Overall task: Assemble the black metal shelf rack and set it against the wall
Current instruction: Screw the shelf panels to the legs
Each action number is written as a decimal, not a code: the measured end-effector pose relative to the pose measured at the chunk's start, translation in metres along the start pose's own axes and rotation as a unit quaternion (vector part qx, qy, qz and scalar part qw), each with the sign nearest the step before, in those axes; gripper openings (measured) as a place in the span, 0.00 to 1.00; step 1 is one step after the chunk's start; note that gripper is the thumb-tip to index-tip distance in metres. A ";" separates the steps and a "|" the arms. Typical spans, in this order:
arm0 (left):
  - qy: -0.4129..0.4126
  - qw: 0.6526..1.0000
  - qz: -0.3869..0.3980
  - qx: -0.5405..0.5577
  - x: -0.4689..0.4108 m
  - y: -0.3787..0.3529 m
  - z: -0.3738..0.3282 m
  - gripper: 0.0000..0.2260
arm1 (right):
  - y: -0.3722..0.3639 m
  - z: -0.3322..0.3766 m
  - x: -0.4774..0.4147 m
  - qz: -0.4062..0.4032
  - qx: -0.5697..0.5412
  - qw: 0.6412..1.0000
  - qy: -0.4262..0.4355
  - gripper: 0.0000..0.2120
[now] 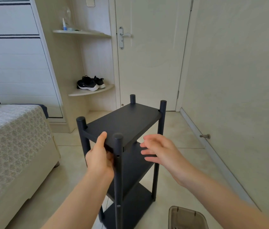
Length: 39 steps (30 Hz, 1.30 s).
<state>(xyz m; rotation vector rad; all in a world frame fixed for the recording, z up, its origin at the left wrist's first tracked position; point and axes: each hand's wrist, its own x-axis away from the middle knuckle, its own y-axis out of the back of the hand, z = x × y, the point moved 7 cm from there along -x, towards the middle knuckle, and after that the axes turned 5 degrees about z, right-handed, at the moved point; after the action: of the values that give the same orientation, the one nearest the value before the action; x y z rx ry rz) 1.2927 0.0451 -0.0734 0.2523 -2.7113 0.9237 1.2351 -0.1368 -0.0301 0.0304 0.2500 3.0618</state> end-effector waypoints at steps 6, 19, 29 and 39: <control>0.069 0.967 0.241 -0.042 0.026 -0.020 0.013 0.19 | -0.005 0.014 0.022 -0.050 0.120 0.982 0.134 0.21; 0.036 0.938 0.321 -0.123 0.030 -0.019 0.021 0.12 | -0.008 0.017 0.027 -0.029 0.189 0.967 0.166 0.08; 0.011 0.958 0.270 -0.101 0.020 -0.020 0.035 0.17 | -0.004 0.013 0.022 -0.043 0.249 0.954 0.163 0.09; -0.033 0.979 0.173 -0.107 0.026 -0.045 0.052 0.12 | 0.006 0.000 0.004 -0.076 0.126 0.982 0.121 0.13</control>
<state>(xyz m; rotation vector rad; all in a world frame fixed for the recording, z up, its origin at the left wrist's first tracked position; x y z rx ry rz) 1.2696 -0.0243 -0.0792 -0.2431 -2.9417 0.7047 1.2307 -0.1421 -0.0291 -0.3326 0.6215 2.8577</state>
